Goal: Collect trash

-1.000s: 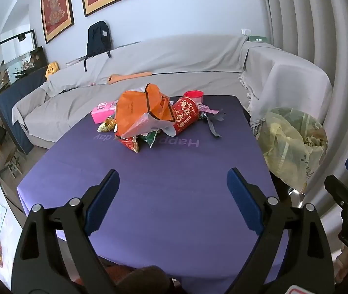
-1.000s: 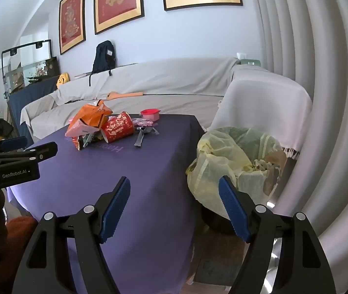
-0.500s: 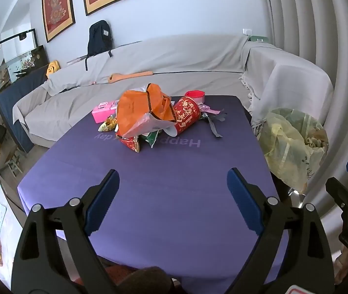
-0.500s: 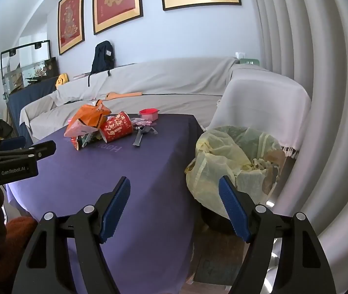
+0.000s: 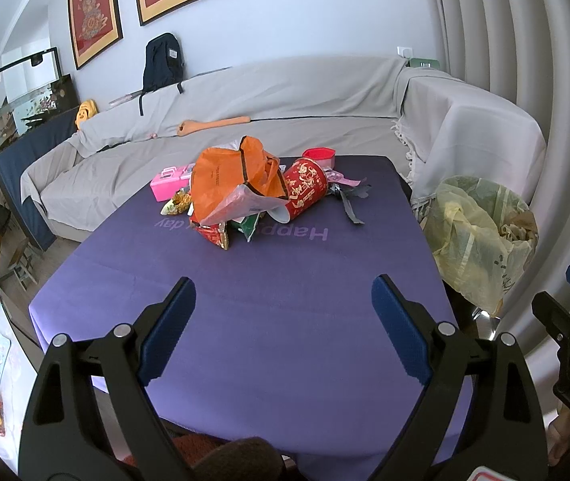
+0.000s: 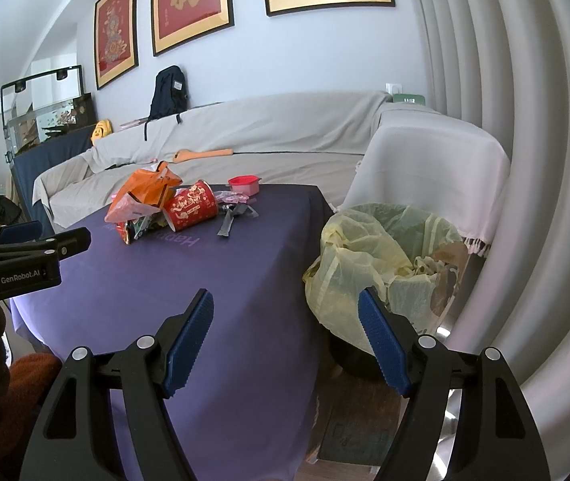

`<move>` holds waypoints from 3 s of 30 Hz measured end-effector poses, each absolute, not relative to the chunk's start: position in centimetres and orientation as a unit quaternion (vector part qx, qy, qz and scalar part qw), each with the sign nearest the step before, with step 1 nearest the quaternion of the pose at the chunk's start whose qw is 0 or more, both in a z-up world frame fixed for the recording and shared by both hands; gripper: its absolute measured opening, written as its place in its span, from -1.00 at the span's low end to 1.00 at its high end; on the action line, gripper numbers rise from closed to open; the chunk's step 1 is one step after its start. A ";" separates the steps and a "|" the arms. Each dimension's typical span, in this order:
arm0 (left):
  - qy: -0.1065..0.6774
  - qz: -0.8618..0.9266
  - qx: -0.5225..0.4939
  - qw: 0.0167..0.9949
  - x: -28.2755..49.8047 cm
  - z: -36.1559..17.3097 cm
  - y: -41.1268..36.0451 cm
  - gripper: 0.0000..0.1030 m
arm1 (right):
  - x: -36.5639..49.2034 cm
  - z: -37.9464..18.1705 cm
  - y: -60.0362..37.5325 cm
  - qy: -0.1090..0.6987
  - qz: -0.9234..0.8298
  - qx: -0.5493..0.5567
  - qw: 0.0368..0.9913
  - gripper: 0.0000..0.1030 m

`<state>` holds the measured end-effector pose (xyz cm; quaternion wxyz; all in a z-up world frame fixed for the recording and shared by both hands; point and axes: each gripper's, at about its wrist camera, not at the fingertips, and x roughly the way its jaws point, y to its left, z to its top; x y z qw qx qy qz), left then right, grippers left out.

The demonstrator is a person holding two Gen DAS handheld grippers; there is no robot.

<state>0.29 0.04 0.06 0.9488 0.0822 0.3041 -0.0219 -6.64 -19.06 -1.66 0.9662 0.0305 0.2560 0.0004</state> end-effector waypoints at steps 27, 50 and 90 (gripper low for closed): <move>0.307 -0.023 0.082 0.948 0.2 -0.2 0.2 0.66 | -6.6 -2.0 -19.4 0.258 0.000 0.033 0.966 0.38; 0.307 -0.023 0.082 0.948 0.3 -0.1 0.2 0.66 | -6.8 -2.1 -19.3 0.260 -0.001 0.033 0.965 0.38; 0.375 -0.159 -0.076 0.910 25.7 -1.6 20.1 0.56 | 20.3 1.1 -9.4 0.321 0.069 -0.039 0.944 0.38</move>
